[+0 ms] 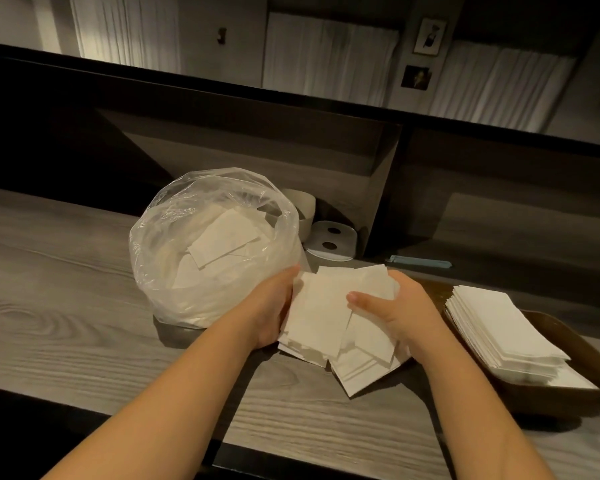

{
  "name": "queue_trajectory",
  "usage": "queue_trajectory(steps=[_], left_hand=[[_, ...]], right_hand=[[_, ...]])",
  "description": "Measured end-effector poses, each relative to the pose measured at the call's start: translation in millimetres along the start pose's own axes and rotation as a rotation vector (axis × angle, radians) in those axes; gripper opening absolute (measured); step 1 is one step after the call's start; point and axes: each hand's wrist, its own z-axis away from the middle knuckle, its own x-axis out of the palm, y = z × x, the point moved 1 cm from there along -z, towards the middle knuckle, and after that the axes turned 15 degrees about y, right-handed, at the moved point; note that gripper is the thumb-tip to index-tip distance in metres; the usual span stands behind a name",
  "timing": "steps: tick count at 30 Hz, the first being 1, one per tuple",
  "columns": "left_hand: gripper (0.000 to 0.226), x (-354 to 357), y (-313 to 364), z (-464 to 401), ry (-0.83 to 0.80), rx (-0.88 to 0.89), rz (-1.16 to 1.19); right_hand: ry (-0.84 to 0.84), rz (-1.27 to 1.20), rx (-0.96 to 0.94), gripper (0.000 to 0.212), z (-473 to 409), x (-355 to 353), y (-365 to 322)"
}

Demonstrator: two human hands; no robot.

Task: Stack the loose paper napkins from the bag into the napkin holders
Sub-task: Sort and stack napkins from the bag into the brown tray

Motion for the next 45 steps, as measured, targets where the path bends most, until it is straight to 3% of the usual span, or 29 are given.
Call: queue_trajectory(steps=[2,5,9,12,15,18,21,24,26,28,35,39,43,45], left_hand=[[0.048,-0.7,2.7,1.0,-0.027,-0.020,0.005],[0.033,-0.9,2.8,5.6,-0.069,-0.022,-0.075],[0.021,-1.4,-0.2,4.2,-0.080,0.000,-0.106],[0.015,-1.8,1.0,5.4,-0.035,-0.018,0.015],[0.008,-1.1,3.0,6.0,-0.017,-0.056,0.180],[0.019,0.4,2.1,6.9,-0.036,-0.076,0.270],[0.030,2.1,-0.7,4.4,-0.009,-0.025,0.228],[0.025,4.0,-1.3,3.5,0.009,0.028,0.265],[0.017,4.8,-0.7,4.1,0.003,0.029,0.319],[0.018,5.0,-0.6,3.5,-0.003,0.047,0.314],[0.029,14.3,-7.3,4.4,-0.093,0.193,0.057],[0.022,15.2,-7.1,6.7,-0.116,0.101,0.103],[0.015,13.6,-7.8,4.8,-0.045,-0.001,0.233],[0.023,15.6,-7.9,5.5,-0.045,-0.059,0.318]], right_hand=[[-0.066,-0.045,0.068,0.046,-1.0,-4.6,1.7],[-0.105,-0.015,0.051,0.043,0.4,-4.2,4.9],[0.003,-0.016,0.031,0.045,0.2,-1.4,-0.1],[0.216,-0.098,0.054,0.061,-0.6,-12.2,-1.3],[0.377,-0.294,0.000,0.058,3.9,-21.1,-6.4],[0.360,-0.581,0.045,0.052,9.9,-25.3,-13.0],[0.293,-0.866,0.219,0.037,8.7,-27.6,-11.9],[0.081,-1.014,0.351,0.036,9.2,-27.0,-12.2],[-0.046,-0.995,0.371,0.041,11.5,-25.4,-12.0],[-0.063,-0.823,0.322,0.048,14.2,-22.4,-11.4],[0.009,-0.716,0.308,0.032,11.5,-11.3,-6.8],[0.137,-0.597,0.287,0.030,8.8,-4.1,-4.1],[0.251,-0.874,0.334,0.028,7.9,0.0,-4.8],[0.294,-1.032,0.408,0.027,9.1,4.9,-5.5]])
